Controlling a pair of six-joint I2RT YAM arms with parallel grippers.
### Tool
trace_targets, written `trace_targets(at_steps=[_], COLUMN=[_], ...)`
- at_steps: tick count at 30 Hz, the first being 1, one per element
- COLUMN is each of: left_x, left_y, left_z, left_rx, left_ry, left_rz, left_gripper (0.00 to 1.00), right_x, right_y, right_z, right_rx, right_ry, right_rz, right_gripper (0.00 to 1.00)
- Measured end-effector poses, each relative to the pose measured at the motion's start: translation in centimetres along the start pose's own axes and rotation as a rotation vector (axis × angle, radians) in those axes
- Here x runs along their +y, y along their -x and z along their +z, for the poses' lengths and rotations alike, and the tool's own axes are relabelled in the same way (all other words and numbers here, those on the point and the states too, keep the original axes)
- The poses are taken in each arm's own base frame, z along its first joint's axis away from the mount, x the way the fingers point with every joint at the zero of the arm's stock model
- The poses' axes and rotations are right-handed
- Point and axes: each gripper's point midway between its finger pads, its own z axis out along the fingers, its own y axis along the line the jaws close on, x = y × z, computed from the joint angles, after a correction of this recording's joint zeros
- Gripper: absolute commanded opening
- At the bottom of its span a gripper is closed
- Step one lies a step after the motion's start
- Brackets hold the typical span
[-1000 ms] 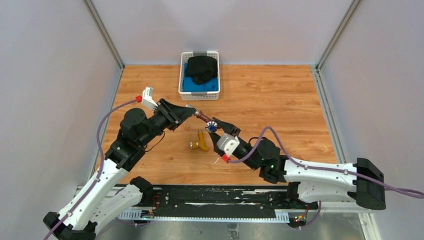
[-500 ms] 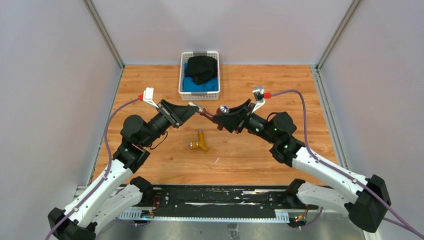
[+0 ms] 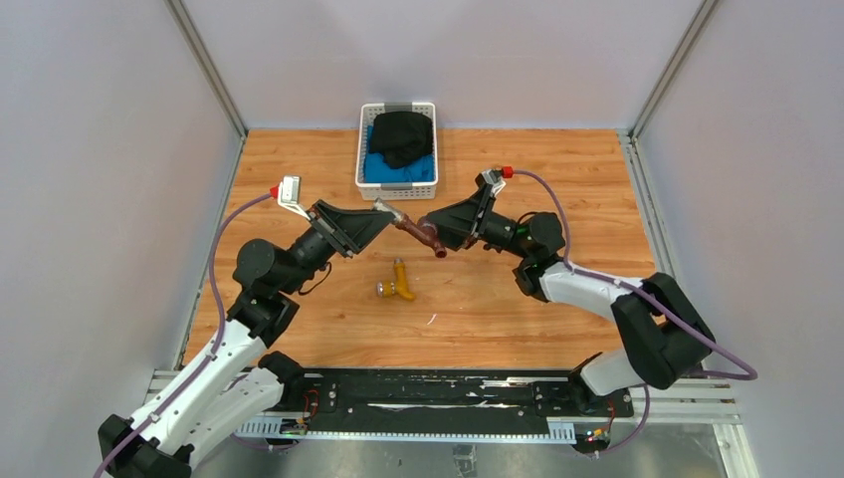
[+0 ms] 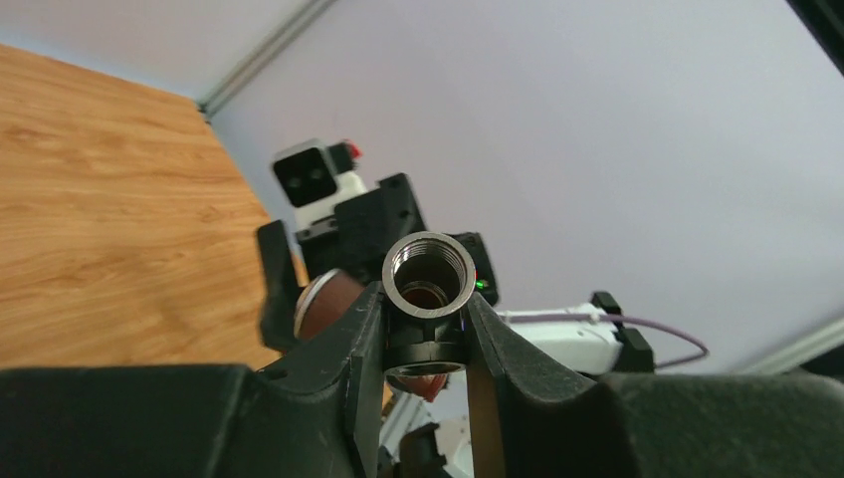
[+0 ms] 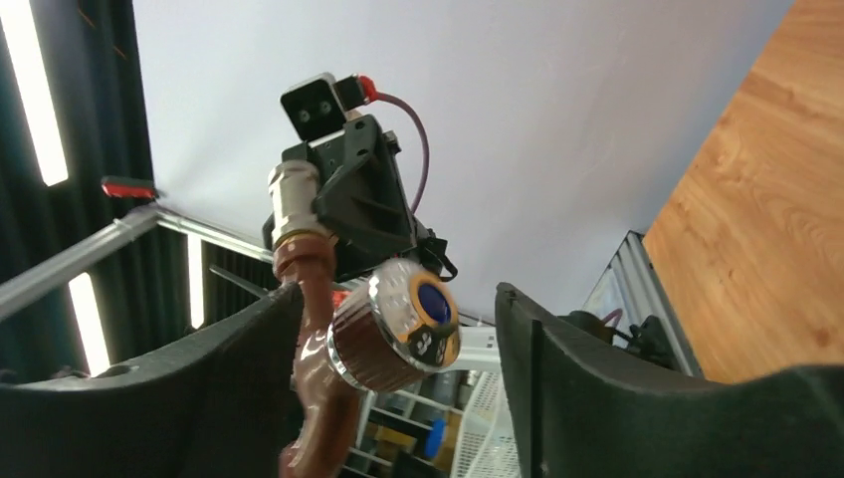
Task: Install the water faucets
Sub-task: Screw the water faucet onto the adaptor.
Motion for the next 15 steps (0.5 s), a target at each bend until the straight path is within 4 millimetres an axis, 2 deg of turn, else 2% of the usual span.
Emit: trace_targets(at_steps=[4, 8, 10, 12, 14, 15], left_x=[-1.4, -1.5, -1.4, -1.2, -0.6, -0.3], left_y=[-0.1, 0.4, 0.7, 1.0, 1.1, 1.1], left_z=[-0.3, -0.1, 0.0, 0.0, 0.0, -0.1], left_rx=[0.013, 0.015, 0.015, 0.007, -0.001, -0.004], left_ry=[-0.045, -0.003, 0.033, 0.076, 0.117, 0.138], left_rz=[-0.003, -0.026, -0.046, -0.076, -0.109, -0.126], left_gripper=[0.0, 0.0, 0.0, 0.0, 0.0, 0.0], right_x=[-1.0, 0.5, 2.1, 4.6, 7.3, 8.5], right_y=[0.5, 2.4, 4.0, 4.8, 4.4, 3.6], right_z=[-1.7, -4.4, -5.5, -6.3, -7.4, -7.9], right_rx=[-0.004, -0.062, -0.124, -0.17, -0.208, -0.217], right_ry=[-0.061, -0.175, -0.265, -0.318, -0.339, -0.329], right_rz=[0.0, -0.18, -0.338, -0.528, -0.764, -0.89], right_gripper=[0.79, 0.81, 0.82, 0.82, 0.82, 0.82])
